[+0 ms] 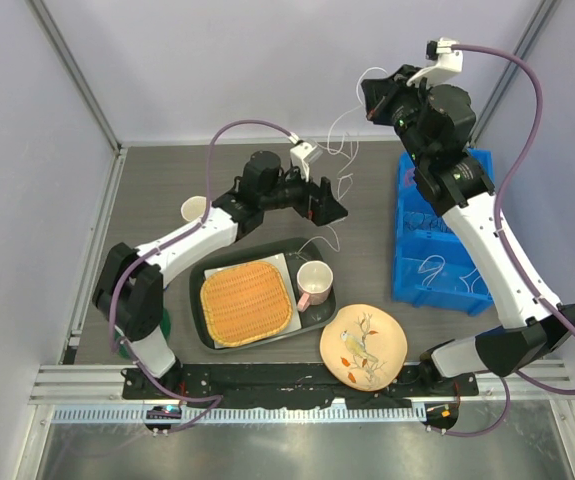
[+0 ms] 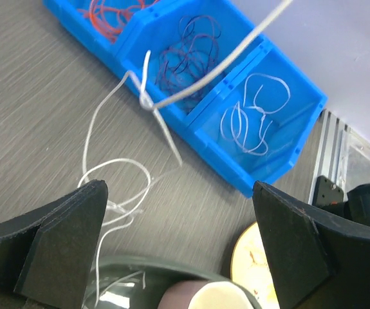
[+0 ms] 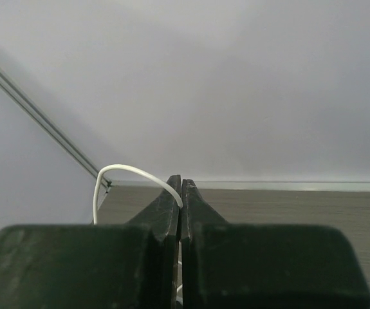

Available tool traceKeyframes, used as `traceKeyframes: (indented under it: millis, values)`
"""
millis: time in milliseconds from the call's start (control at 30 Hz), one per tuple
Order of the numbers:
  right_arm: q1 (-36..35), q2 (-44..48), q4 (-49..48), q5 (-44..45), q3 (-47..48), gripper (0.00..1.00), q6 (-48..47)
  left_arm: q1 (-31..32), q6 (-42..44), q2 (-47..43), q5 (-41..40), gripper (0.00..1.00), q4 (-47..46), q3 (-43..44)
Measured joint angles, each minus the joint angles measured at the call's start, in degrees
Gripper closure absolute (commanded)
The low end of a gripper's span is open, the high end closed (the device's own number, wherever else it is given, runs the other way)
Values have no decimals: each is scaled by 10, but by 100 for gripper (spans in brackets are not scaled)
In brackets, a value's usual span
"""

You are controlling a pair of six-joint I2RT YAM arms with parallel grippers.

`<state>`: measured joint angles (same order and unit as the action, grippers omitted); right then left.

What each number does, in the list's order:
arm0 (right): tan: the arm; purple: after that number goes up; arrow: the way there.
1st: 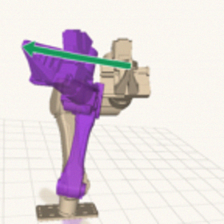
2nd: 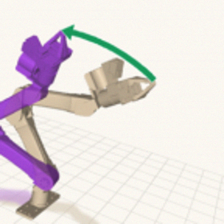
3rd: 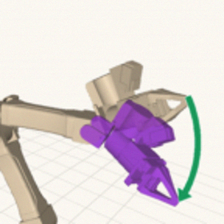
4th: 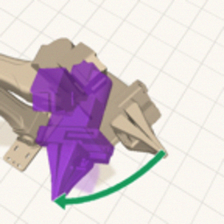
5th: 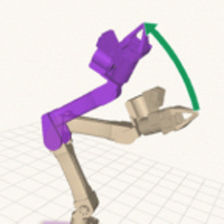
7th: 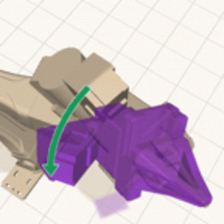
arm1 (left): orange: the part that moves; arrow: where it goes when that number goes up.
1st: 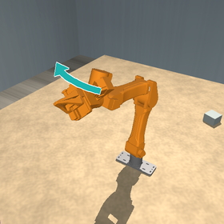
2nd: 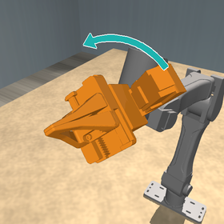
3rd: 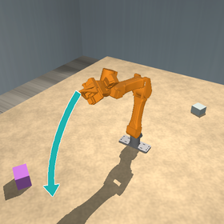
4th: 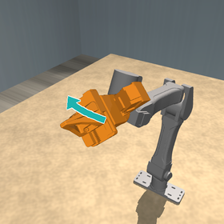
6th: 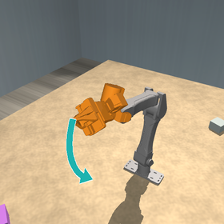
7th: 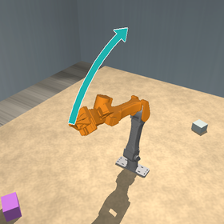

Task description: Untangle the cables

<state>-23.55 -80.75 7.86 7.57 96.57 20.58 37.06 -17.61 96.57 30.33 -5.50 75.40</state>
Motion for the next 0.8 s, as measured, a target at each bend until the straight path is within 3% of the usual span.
traceKeyframes:
  millis: [67, 133, 167, 200, 267, 300, 467, 667, 800]
  values:
    - [0, 0, -1, -2, 0, 99, 9, 10, -14, 14, -7, 0, -17, 14]
    - [0, 0, -5, -4, -3, 99, 21, 16, -23, 26, -17, 16, -25, 23]
    - [0, 2, -11, -7, -7, 99, 27, 18, -28, 37, -23, 28, -25, 33]
    - [0, 3, -14, -9, -12, 99, 34, 20, -30, 47, -30, 57, -25, 43]
    - [0, 4, -15, -14, -16, 99, 41, 22, -38, 66, -41, 90, -22, 60]
    - [0, 4, -17, -16, -17, 99, 44, 22, -34, 76, -50, 100, -14, 72]
    - [-1, 5, -18, 15, -17, 99, 36, 22, -20, 84, -97, 100, 21, 86]
    - [3, -10, -15, 174, 20, 99, -37, 22, 3, 30, -167, 100, 48, 14]
    - [63, -46, -11, 229, 79, 99, -63, 17, 16, -11, -230, 100, 74, -29]
